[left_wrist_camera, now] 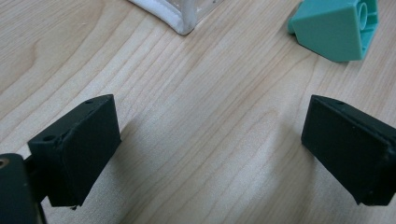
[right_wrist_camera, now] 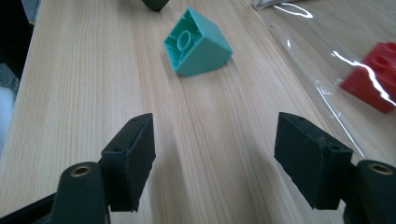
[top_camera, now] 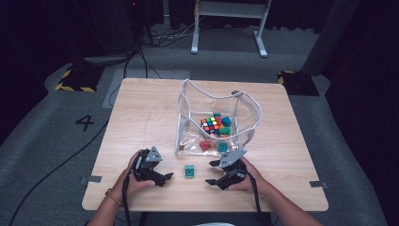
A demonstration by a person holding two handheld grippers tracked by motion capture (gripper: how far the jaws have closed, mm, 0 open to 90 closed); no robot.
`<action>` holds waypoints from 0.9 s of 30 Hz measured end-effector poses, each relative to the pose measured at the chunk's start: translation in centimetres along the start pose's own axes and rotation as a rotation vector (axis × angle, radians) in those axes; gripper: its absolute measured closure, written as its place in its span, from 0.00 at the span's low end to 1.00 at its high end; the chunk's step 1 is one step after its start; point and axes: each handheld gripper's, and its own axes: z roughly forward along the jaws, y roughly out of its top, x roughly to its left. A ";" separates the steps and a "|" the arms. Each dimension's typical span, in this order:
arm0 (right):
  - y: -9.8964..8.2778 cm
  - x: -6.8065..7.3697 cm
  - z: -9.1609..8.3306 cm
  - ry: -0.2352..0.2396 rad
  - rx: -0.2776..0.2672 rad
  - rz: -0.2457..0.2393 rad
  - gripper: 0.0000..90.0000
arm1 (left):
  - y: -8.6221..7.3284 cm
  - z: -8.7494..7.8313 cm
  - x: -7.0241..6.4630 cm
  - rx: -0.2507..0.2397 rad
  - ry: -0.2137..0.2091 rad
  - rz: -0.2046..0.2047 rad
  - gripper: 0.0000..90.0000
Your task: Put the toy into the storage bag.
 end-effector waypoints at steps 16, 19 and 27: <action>3.2 0.8 4.4 0.010 0.030 0.001 0.27 | 0.0 0.0 0.0 -0.001 0.000 0.000 0.05; 3.6 0.9 4.8 0.006 0.042 0.004 0.27 | 0.0 0.0 0.0 -0.001 0.006 0.005 0.05; 4.3 0.6 5.8 0.013 0.031 -0.038 0.26 | 0.0 0.0 0.0 -0.001 0.006 0.007 0.05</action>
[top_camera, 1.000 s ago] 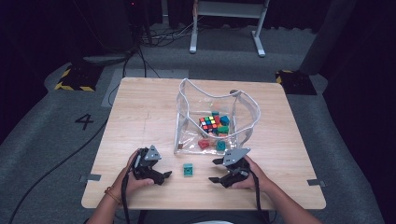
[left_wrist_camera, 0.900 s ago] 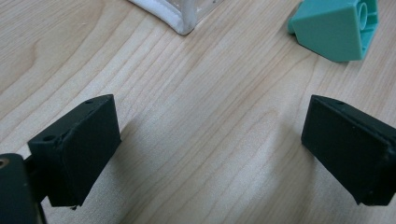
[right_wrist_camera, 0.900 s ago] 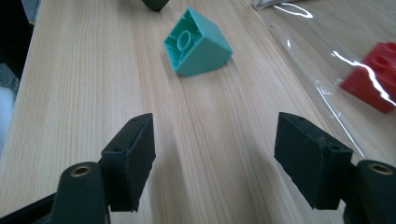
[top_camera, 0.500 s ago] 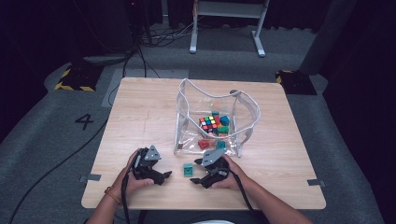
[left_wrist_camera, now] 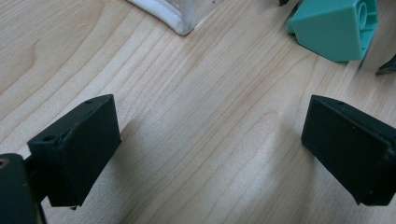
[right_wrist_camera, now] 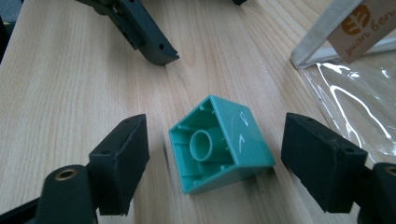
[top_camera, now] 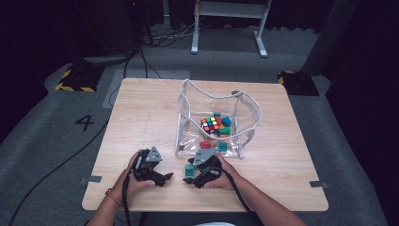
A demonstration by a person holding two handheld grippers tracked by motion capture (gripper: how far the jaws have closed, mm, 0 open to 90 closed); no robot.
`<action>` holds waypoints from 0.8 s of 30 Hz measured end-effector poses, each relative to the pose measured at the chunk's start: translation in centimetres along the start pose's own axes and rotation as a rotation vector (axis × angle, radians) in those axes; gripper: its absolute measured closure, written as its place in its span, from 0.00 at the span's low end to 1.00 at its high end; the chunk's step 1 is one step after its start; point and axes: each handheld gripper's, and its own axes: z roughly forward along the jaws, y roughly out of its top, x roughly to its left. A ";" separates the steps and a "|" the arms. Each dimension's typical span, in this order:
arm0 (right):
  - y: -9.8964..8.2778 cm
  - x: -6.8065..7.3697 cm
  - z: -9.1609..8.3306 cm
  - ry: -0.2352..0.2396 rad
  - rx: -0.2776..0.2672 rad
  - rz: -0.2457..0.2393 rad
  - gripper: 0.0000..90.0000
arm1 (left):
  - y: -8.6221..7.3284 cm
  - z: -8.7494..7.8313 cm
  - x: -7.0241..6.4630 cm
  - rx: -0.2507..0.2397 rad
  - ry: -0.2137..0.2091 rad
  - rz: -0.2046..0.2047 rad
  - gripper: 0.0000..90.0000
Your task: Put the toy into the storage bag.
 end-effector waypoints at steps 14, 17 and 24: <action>-0.1 0.2 -0.3 -0.004 -0.013 0.012 0.41 | 0.0 0.0 0.0 -0.001 -0.001 -0.001 0.05; -0.2 0.2 -0.3 -0.006 -0.023 0.012 0.47 | 0.0 0.0 0.0 -0.001 -0.001 0.000 0.05; -0.5 0.3 -0.6 0.001 -0.045 0.015 0.53 | 0.0 0.0 0.0 -0.001 -0.001 -0.001 0.05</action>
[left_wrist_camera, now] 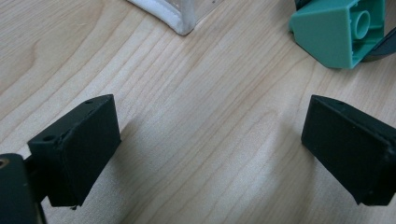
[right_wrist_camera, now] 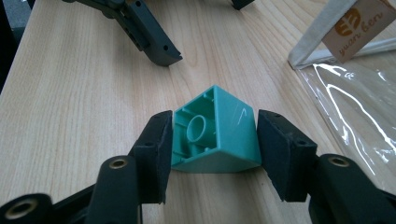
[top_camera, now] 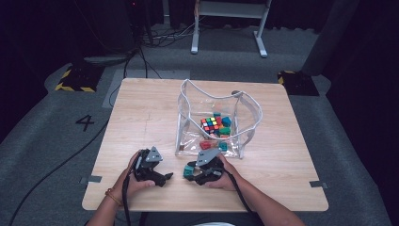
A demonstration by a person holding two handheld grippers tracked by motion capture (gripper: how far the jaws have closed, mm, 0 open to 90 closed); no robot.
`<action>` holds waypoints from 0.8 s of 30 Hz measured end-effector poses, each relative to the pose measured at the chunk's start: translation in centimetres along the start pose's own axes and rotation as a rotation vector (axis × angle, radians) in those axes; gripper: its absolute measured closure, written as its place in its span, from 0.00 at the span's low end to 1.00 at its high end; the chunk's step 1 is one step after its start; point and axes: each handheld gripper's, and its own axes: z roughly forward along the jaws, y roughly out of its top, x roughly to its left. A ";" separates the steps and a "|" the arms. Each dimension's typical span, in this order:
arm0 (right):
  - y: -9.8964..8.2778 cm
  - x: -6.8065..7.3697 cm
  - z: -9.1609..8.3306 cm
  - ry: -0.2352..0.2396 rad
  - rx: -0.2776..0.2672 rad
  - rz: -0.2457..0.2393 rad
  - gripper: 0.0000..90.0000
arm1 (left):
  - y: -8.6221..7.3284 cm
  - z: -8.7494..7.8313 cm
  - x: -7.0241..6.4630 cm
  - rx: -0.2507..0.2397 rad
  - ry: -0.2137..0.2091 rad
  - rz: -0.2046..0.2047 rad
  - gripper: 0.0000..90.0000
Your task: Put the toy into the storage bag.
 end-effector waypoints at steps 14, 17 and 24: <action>-1.2 0.3 -1.5 0.002 -0.002 -0.016 0.53 | 0.0 0.0 0.0 -0.002 0.001 -0.003 0.05; -1.4 0.1 -1.8 0.009 0.005 -0.022 0.53 | 0.0 0.0 0.0 -0.002 0.001 -0.003 0.05; -1.7 0.1 -3.4 -0.026 0.022 0.017 0.53 | 0.0 0.0 0.0 -0.003 0.001 -0.004 0.05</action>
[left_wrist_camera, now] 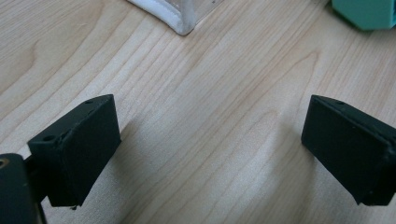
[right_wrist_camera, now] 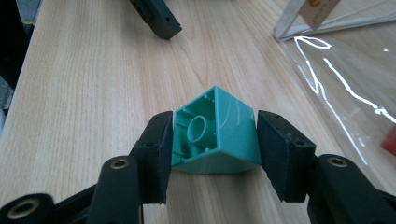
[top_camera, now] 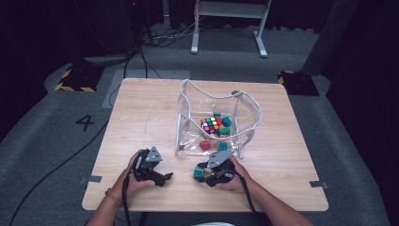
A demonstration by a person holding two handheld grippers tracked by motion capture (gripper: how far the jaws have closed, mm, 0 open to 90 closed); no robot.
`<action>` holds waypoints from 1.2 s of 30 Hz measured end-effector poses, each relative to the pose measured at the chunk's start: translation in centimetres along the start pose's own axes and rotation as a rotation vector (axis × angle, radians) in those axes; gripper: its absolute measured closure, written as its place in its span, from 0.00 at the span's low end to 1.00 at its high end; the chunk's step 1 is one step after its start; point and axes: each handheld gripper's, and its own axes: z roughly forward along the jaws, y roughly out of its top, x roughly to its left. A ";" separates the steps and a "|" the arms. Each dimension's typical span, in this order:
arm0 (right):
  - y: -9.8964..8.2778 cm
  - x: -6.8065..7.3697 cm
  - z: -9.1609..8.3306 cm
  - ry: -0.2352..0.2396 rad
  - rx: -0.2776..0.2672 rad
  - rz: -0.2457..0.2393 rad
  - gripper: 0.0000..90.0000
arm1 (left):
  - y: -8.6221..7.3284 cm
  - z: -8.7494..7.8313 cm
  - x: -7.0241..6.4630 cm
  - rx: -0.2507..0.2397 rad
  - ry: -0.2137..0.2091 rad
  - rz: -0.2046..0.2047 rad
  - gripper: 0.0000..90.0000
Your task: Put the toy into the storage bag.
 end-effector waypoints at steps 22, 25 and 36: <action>-3.1 -2.4 -6.4 -0.127 -0.051 0.071 0.53 | 0.0 0.0 0.0 0.000 0.001 0.000 0.05; -3.7 -2.7 -7.2 -0.147 -0.058 0.075 0.53 | 0.0 0.0 0.0 0.000 0.000 0.000 0.05; -6.3 -3.7 -10.2 -0.206 -0.062 0.132 0.53 | 0.0 0.0 0.0 0.001 0.001 0.000 0.05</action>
